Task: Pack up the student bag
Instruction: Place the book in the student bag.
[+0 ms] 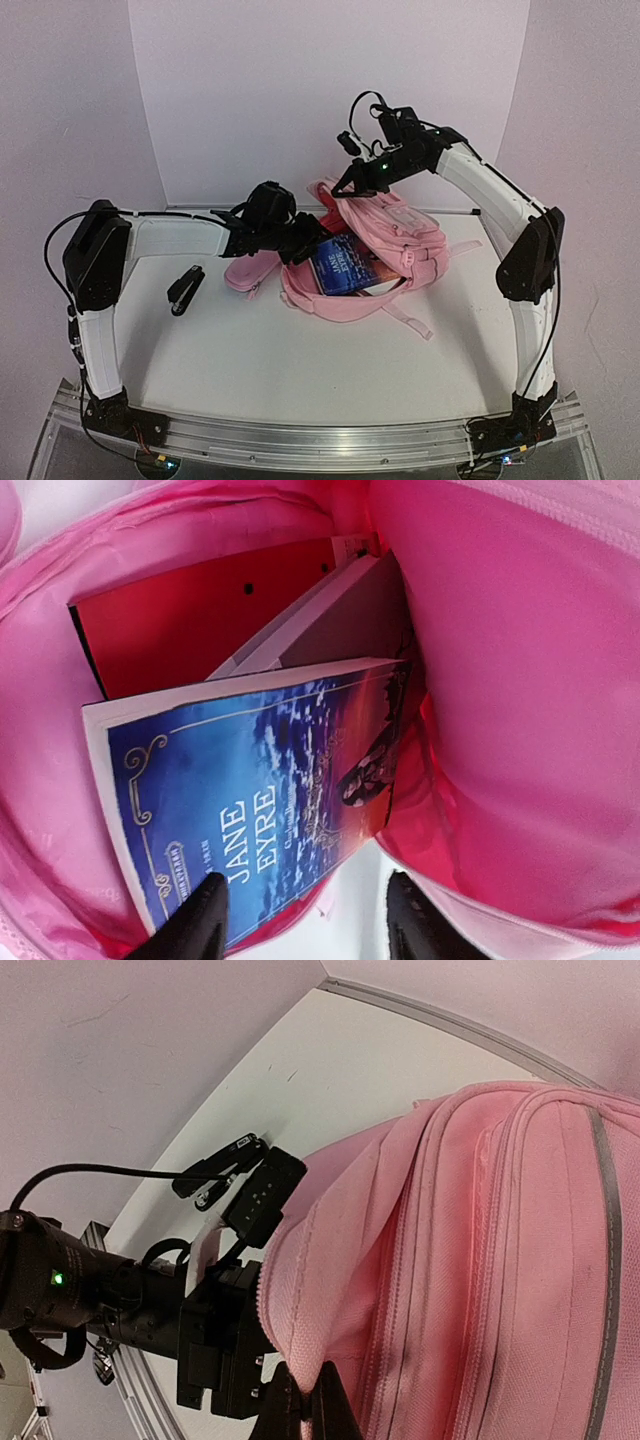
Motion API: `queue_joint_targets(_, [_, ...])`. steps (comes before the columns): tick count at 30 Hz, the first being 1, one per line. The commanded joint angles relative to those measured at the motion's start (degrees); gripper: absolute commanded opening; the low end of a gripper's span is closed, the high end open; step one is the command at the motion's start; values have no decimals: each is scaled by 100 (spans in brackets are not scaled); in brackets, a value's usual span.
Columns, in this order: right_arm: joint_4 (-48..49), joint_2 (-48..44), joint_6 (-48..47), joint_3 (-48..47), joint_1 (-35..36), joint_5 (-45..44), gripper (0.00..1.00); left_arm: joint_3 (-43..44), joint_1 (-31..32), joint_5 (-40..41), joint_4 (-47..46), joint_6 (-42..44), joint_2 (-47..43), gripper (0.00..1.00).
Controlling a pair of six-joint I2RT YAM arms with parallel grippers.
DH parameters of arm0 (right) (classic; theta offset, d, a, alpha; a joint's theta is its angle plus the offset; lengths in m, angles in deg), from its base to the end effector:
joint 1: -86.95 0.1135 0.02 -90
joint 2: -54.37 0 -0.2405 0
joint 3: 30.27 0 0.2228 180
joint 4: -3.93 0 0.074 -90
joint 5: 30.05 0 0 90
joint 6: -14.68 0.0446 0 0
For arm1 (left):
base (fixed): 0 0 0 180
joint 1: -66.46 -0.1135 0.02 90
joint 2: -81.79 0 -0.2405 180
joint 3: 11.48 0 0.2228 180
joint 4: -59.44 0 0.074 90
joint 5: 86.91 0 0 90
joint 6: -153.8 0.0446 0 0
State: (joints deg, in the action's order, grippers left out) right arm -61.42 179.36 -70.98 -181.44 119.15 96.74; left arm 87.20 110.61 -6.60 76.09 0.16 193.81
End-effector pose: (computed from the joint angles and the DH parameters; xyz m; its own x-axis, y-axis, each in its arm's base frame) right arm 0.3606 0.2586 0.3395 -0.5950 -0.3031 -0.7444 -0.7768 0.4545 0.4359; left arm 0.3027 -0.3043 0.2261 -0.8682 -0.3882 -0.3092 0.0299 0.5809 -0.8134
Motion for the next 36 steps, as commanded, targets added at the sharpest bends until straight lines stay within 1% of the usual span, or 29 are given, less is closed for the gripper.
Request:
queue_joint_targets(1, [727,-354,-3,-68,146,504,0,683,-44,-365,121,150,565,46])
queue_joint_targets(3, [724,-361,-7,-67,146,504,0,877,-47,-369,85,234,680,45])
queue_joint_targets(6, [712,-403,-44,10,138,473,0,836,-46,-381,-71,339,553,51])
queue_joint_targets(7, [711,-438,-70,71,133,450,0,800,-44,-373,14,427,465,53])
queue_joint_targets(10, [711,-522,-86,186,100,439,0,781,-45,-192,875,656,226,54])
queue_joint_targets(11, [711,-539,-78,207,86,449,0,620,-38,-162,954,671,44,54])
queue_joint_targets(15, [715,-579,-53,257,67,485,0,-579,-27,-81,459,373,-662,54])
queue_joint_targets(16, [725,-580,-39,267,66,494,0,-748,-22,-45,482,369,-796,54])
queue_joint_targets(19, [729,-551,20,284,67,520,0,-907,-4,-27,819,506,-859,54])
queue_joint_targets(21, [729,-530,40,289,67,532,0,-860,7,-207,787,624,-688,53])
queue_joint_targets(23, [729,-514,54,272,67,546,0,-634,25,-455,676,725,-398,51])
queue_joint_targets(27, [721,-486,88,224,66,600,0,382,62,-926,577,863,606,46])
queue_joint_targets(31, [721,-468,137,192,66,656,0,2227,199,-1226,1044,1265,1610,39])
queue_joint_targets(32, [721,-462,146,188,69,666,0,2547,261,-1329,1149,1462,1728,38])
queue_joint_targets(33, [723,-458,154,170,67,666,0,2714,297,-1398,1169,1618,1782,37])
queue_joint_targets(34, [725,-453,154,160,67,666,0,2678,329,-1436,1075,1717,1698,36])
queue_joint_targets(36, [712,-444,148,147,67,660,0,2099,349,-1471,531,1740,1382,36])
